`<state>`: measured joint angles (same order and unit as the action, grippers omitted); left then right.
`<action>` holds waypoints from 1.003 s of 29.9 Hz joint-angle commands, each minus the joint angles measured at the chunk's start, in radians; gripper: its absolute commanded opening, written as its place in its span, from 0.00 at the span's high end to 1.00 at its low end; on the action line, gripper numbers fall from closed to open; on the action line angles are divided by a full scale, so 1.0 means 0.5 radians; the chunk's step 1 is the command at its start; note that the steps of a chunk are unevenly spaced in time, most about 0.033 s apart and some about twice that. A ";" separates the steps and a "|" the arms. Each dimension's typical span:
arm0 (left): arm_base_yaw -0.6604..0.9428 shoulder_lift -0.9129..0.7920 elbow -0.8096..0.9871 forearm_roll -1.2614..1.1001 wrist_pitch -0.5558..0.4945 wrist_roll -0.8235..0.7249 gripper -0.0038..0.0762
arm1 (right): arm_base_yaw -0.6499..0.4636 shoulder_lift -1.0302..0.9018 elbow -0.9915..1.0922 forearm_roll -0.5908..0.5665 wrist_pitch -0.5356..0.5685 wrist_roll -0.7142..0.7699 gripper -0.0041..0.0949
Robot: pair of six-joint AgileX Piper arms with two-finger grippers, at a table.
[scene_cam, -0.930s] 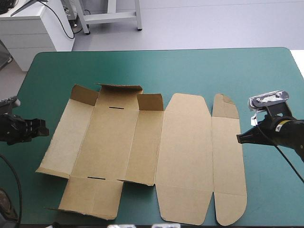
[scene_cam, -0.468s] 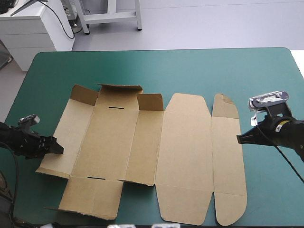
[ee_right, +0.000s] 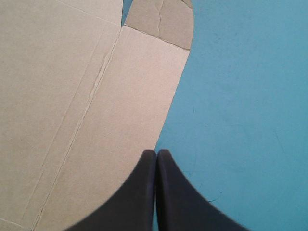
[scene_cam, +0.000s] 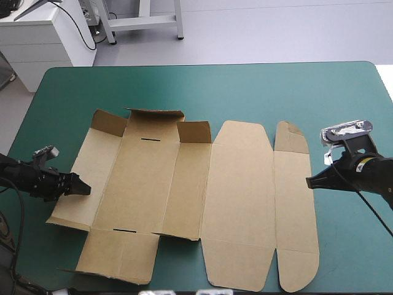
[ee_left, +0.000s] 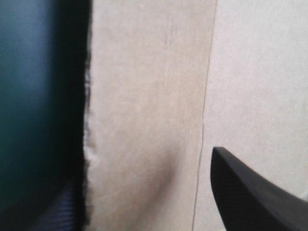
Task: Fold the box
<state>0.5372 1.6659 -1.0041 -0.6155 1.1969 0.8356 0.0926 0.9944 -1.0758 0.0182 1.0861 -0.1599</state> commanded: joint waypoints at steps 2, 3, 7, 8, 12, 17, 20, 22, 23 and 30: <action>-0.080 -0.073 -0.040 -0.056 0.198 0.006 0.36 | -0.022 -0.030 -0.051 0.000 -0.084 -0.010 0.98; -0.090 -0.073 -0.040 -0.053 0.198 -0.003 0.36 | -0.022 -0.030 -0.051 0.000 -0.084 -0.010 0.98; -0.135 -0.073 -0.040 -0.039 0.198 -0.055 0.36 | -0.022 -0.030 -0.051 0.000 -0.088 -0.010 0.98; -0.144 -0.073 -0.040 -0.020 0.198 -0.064 0.36 | -0.022 -0.030 -0.051 0.000 -0.088 -0.010 0.98; -0.195 -0.073 -0.040 0.074 0.198 -0.106 0.36 | -0.022 -0.030 -0.051 0.000 -0.088 -0.010 0.98; -0.198 -0.073 -0.040 0.106 0.198 -0.106 0.54 | -0.022 -0.030 -0.051 0.000 -0.088 -0.010 0.98; -0.198 -0.073 -0.040 0.112 0.198 -0.106 0.73 | -0.022 -0.030 -0.051 0.006 -0.088 -0.010 0.98; -0.198 -0.073 -0.040 0.112 0.198 -0.106 0.83 | -0.022 -0.030 -0.051 0.006 -0.092 -0.010 0.98; -0.198 -0.073 -0.040 0.112 0.198 -0.088 0.89 | -0.022 -0.030 -0.051 0.006 -0.092 -0.010 0.98; -0.198 -0.073 -0.040 0.150 0.198 -0.046 0.95 | -0.022 -0.030 -0.051 0.007 -0.092 -0.010 0.98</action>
<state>0.4413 1.6650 -1.0055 -0.5700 1.2365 0.7994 0.0926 0.9944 -1.0758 0.0192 1.0861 -0.1591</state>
